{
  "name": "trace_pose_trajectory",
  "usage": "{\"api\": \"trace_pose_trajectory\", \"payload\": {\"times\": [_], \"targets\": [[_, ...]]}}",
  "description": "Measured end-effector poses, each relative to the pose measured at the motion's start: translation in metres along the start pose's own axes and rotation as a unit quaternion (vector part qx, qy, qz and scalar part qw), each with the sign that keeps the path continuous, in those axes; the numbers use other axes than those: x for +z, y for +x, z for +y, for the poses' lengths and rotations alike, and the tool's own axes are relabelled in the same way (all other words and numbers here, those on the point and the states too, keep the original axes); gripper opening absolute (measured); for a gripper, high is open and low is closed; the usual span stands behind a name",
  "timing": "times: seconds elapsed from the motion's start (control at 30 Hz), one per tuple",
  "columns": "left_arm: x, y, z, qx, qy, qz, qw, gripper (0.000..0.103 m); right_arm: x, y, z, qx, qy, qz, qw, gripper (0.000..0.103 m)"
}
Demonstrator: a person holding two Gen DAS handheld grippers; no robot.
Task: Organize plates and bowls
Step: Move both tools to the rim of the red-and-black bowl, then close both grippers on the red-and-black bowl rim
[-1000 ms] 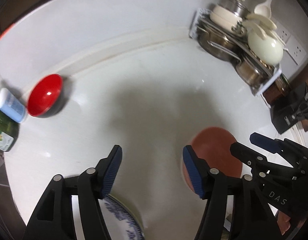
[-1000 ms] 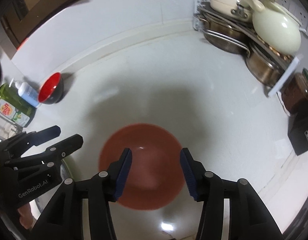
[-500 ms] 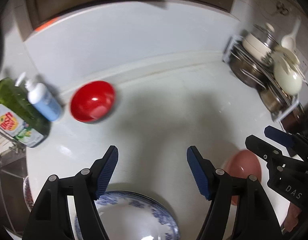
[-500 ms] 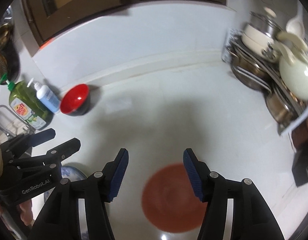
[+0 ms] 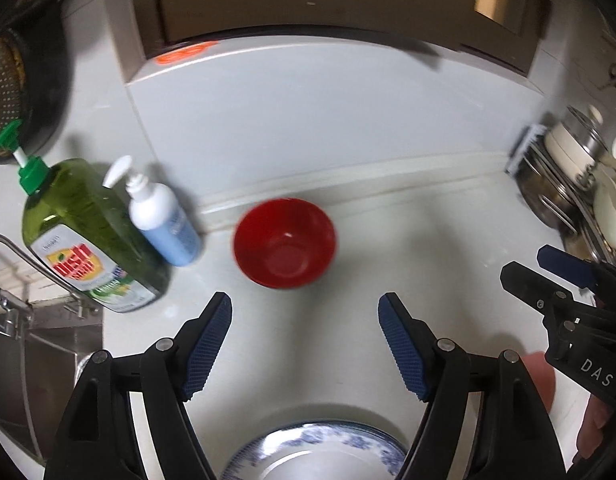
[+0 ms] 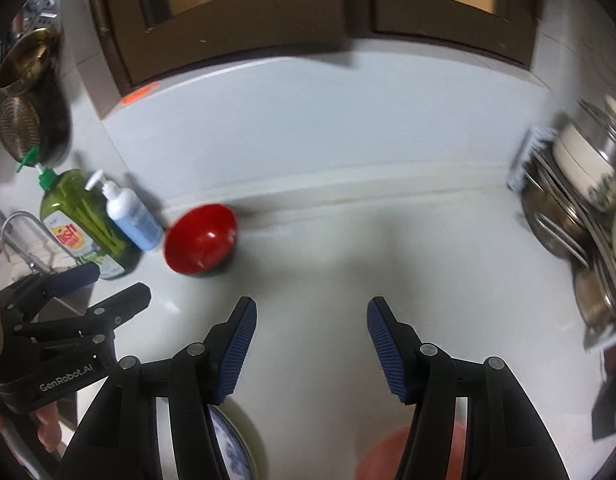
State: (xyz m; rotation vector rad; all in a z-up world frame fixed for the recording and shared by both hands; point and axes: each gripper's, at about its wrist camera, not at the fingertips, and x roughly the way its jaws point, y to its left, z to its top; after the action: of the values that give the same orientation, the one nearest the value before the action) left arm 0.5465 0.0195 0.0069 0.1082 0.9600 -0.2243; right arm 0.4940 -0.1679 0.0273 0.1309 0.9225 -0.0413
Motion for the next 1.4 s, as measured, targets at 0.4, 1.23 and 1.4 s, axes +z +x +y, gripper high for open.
{"api": "trace_pose_trajectory", "payload": {"times": [0.4, 1.23, 1.4], "targets": [[0.023, 0.036, 0.057, 0.040, -0.028, 0.013, 0.9987, 0.075, 0.045, 0.049, 0.055, 0.024, -0.045, 0.018, 0.999, 0.059], [0.033, 0.147, 0.074, 0.059, -0.006, 0.062, 0.9963, 0.067, 0.065, 0.179, 0.079, 0.041, -0.033, 0.104, 0.993, 0.058], [0.036, 0.164, 0.072, 0.049, -0.010, 0.078, 0.9957, 0.059, 0.065, 0.199, 0.078, 0.041, -0.025, 0.121, 0.992, 0.055]]}}
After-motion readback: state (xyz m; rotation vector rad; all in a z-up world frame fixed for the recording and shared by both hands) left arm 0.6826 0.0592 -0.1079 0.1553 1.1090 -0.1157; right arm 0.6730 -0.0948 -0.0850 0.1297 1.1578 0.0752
